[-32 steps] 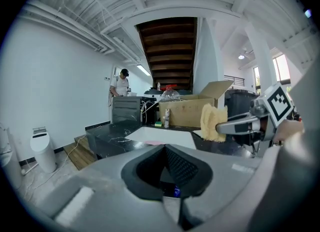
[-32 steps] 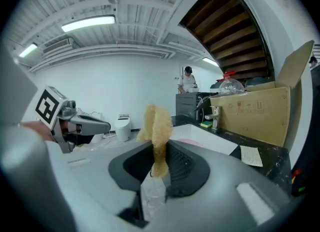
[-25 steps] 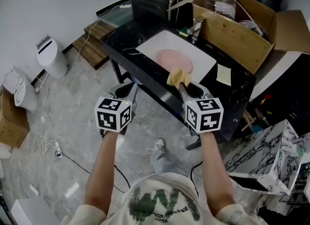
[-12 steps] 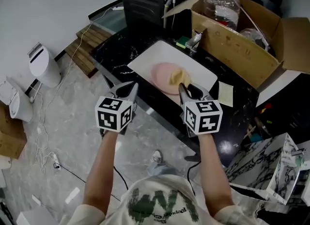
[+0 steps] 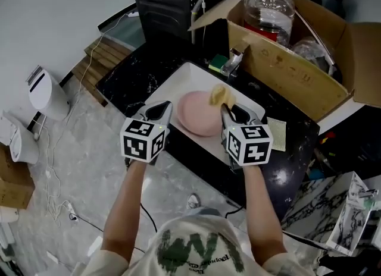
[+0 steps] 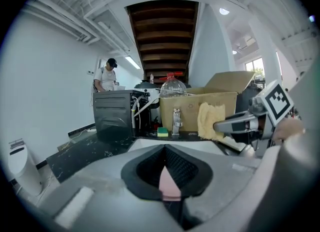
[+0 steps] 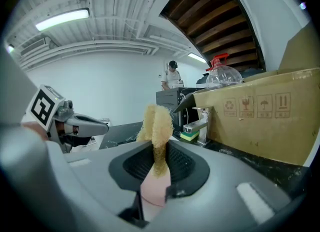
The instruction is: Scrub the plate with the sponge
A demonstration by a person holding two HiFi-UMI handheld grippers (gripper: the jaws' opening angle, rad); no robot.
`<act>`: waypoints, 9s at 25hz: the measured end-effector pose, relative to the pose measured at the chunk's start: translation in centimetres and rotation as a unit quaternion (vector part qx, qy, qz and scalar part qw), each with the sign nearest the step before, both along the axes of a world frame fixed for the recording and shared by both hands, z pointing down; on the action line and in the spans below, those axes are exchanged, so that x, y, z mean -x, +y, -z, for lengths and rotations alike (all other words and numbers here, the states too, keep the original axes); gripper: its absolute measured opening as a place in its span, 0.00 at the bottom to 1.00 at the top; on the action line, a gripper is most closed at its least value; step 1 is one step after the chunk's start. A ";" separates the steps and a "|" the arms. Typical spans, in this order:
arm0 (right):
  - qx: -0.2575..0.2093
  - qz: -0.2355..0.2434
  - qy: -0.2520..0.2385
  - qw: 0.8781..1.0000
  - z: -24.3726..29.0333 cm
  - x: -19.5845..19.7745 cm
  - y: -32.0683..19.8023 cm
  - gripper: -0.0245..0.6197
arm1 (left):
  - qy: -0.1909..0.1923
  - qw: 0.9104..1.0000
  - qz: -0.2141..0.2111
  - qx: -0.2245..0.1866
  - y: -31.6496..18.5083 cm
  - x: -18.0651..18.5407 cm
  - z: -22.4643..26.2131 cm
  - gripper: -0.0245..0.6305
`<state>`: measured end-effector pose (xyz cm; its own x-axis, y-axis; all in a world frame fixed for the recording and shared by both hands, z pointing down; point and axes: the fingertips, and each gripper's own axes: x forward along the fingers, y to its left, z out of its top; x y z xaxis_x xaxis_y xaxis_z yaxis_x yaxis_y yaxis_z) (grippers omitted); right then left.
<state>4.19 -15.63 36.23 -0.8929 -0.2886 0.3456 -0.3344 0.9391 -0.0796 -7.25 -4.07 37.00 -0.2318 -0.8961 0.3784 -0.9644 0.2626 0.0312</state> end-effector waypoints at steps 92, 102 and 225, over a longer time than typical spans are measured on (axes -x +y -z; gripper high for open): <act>0.161 -0.151 0.193 0.956 -18.0 15.8 -5.1 0.14 | -0.017 0.927 -0.372 0.049 -16.8 12.8 -9.0 0.04; 0.232 -0.074 0.256 0.935 -22.7 17.1 -3.6 0.14 | -0.021 0.923 -0.380 0.046 -17.8 12.9 -9.2 0.04; 0.392 -0.142 0.254 0.872 -25.8 15.6 -1.0 0.14 | -0.023 0.923 -0.378 0.061 -17.2 12.3 -10.8 0.04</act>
<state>-11.42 -16.65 61.98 -0.4975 0.0301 0.8669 -0.7244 0.5353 -0.4343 -19.59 -21.27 47.82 0.4245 -0.7600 0.4922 -0.8731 -0.4876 0.0002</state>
